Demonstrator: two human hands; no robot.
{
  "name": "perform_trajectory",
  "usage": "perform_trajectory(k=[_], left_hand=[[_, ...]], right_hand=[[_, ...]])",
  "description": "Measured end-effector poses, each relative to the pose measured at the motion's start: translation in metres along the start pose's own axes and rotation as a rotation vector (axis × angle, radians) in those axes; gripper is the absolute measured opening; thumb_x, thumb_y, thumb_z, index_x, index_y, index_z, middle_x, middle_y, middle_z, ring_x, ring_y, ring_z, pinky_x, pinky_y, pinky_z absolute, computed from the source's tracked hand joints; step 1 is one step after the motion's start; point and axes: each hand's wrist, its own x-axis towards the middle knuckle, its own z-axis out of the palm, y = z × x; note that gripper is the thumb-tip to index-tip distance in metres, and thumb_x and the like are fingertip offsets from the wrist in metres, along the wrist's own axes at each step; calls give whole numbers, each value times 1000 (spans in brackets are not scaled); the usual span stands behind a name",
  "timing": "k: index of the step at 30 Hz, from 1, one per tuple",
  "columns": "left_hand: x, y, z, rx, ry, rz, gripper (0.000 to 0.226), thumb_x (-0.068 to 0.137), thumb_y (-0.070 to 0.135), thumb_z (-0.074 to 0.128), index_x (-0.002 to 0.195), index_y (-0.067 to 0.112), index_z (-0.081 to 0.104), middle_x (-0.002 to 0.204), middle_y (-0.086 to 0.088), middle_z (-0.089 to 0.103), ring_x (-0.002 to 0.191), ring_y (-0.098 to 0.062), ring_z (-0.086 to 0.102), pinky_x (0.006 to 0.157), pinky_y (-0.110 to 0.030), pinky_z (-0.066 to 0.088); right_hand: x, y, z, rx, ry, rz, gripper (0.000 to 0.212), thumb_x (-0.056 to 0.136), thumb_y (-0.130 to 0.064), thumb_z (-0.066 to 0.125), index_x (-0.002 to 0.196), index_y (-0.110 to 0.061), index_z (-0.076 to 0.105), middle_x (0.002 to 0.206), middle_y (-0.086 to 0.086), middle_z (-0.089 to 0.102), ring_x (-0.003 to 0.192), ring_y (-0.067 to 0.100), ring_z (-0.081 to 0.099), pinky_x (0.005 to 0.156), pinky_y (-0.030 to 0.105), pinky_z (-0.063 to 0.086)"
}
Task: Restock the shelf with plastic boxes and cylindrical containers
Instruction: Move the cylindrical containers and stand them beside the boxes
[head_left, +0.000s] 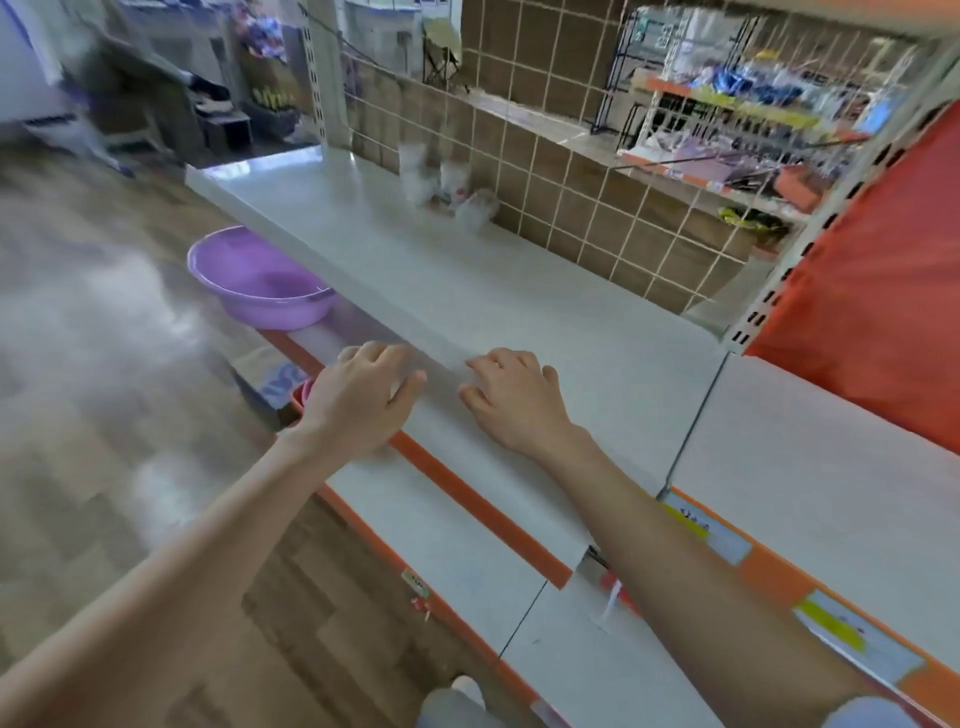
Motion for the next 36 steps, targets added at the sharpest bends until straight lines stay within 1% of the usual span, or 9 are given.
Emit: perform_trajectory(k=[4,8,12,17,21,26,30,33,36], left_hand=[[29,-23,0,9,-14,-50,40,94,36,41,123,11,53,125,-10,54,118,-31,44,90,-38,38],[69,-42,-1,20,-8,-49,41,94,34,42,128,14,50,130,-9,52,121,-31,42,91,-38,36],[121,-60,-11,37,8,-38,43,94,38,42,129,15,49,131,-7,52,122,-29,42,94,-38,36],[174,-78,-16,82,20,-5,45,94,39,40,131,15,48,131,-7,51,120,-29,43,92,-39,36],[204,-89,-10,86,0,21,45,94,41,39,131,16,47,133,-4,50,121,-27,42,91,-37,37],[247,-106,-1,62,-39,79,46,95,43,36,133,19,45,135,-2,47,124,-25,39,91,-36,35],[286,-126,1,58,-75,185,47,95,43,34,134,19,44,136,-2,47,124,-25,39,92,-36,36],[309,-144,1,50,-106,252,47,95,43,34,134,19,44,136,-1,46,126,-24,38,95,-35,35],[334,-160,1,65,-135,316,46,95,43,34,133,19,44,136,-2,46,125,-25,39,93,-34,36]], right_hand=[[43,-9,4,-6,0,-25,44,96,-40,34,134,-19,43,138,3,42,130,26,29,99,45,26],[94,-10,5,-28,-5,-57,43,97,-38,34,134,-18,43,137,4,42,129,26,29,99,45,26],[151,-11,-6,-23,18,-63,43,97,-38,35,134,-19,43,137,4,42,129,26,29,101,45,25],[206,-7,-15,-86,58,-52,42,96,-39,35,131,-18,46,133,6,46,123,28,37,97,45,30],[231,1,-17,-87,49,6,43,96,-40,34,133,-20,44,134,7,45,124,29,36,98,44,30],[261,11,-14,-84,37,129,41,96,-40,35,128,-18,48,135,6,45,124,29,36,97,42,31],[294,16,-11,0,47,304,40,96,-38,37,127,-15,47,137,7,42,124,30,37,96,42,33],[320,17,-8,146,155,484,37,94,-34,41,125,-13,46,131,13,44,119,34,42,94,42,37],[349,20,-1,277,251,663,48,94,-33,44,135,-10,36,131,19,45,121,36,43,96,42,38]])
